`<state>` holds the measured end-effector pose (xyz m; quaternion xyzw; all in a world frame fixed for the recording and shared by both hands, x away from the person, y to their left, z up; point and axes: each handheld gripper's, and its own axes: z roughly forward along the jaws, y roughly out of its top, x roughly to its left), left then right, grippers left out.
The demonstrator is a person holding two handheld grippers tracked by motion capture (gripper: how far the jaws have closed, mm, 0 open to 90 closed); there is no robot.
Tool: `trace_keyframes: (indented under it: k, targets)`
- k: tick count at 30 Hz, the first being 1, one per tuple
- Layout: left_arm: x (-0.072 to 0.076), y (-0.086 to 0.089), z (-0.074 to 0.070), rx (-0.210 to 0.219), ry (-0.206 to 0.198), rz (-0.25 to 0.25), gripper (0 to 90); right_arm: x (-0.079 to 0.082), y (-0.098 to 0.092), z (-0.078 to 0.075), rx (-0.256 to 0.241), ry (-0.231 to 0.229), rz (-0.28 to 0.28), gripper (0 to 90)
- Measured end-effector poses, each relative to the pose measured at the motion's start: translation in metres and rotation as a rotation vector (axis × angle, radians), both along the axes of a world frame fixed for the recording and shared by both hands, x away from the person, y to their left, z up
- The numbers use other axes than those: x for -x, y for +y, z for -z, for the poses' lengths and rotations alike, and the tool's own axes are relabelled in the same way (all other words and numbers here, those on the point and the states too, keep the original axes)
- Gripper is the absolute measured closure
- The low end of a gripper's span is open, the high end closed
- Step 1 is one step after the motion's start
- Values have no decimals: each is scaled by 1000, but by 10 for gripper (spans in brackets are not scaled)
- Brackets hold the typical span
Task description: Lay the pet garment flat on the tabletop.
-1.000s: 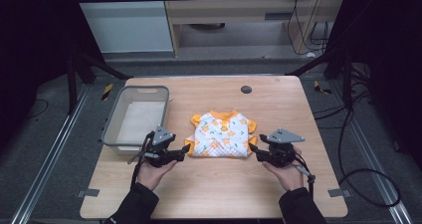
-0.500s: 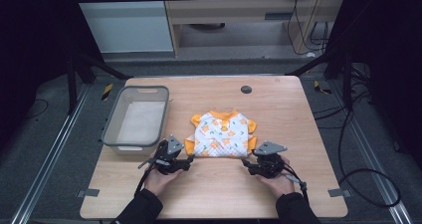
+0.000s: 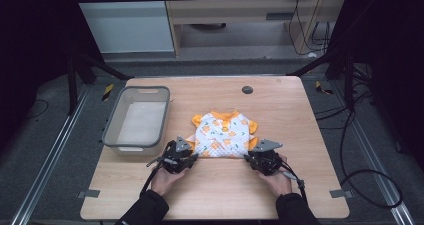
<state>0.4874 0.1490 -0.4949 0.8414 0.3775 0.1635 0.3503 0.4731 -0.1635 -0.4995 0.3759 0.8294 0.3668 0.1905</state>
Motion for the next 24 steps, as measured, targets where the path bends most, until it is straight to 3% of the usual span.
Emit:
trace_keyframes:
  k: [3, 6, 9, 13, 20, 24]
  targets:
    - [0, 1, -1, 4, 13, 7, 812, 3, 1, -5, -14, 13, -20, 897]
    - [2, 2, -6, 17, 19, 16, 825, 4, 3, -9, -37, 19, -39, 898]
    - [8, 5, -16, 57, 1, 35, 833, 10, 4, -15, -44, 2, -57, 900]
    - [10, 7, -21, 77, 1, 43, 833, 12, 1, -20, -57, -18, -66, 900]
    - [27, 18, -39, 145, -1, 92, 834, 26, -6, -39, -137, -9, -100, 900]
    - [38, 20, -56, 191, -18, 117, 835, 37, -8, -54, -172, -33, -124, 900]
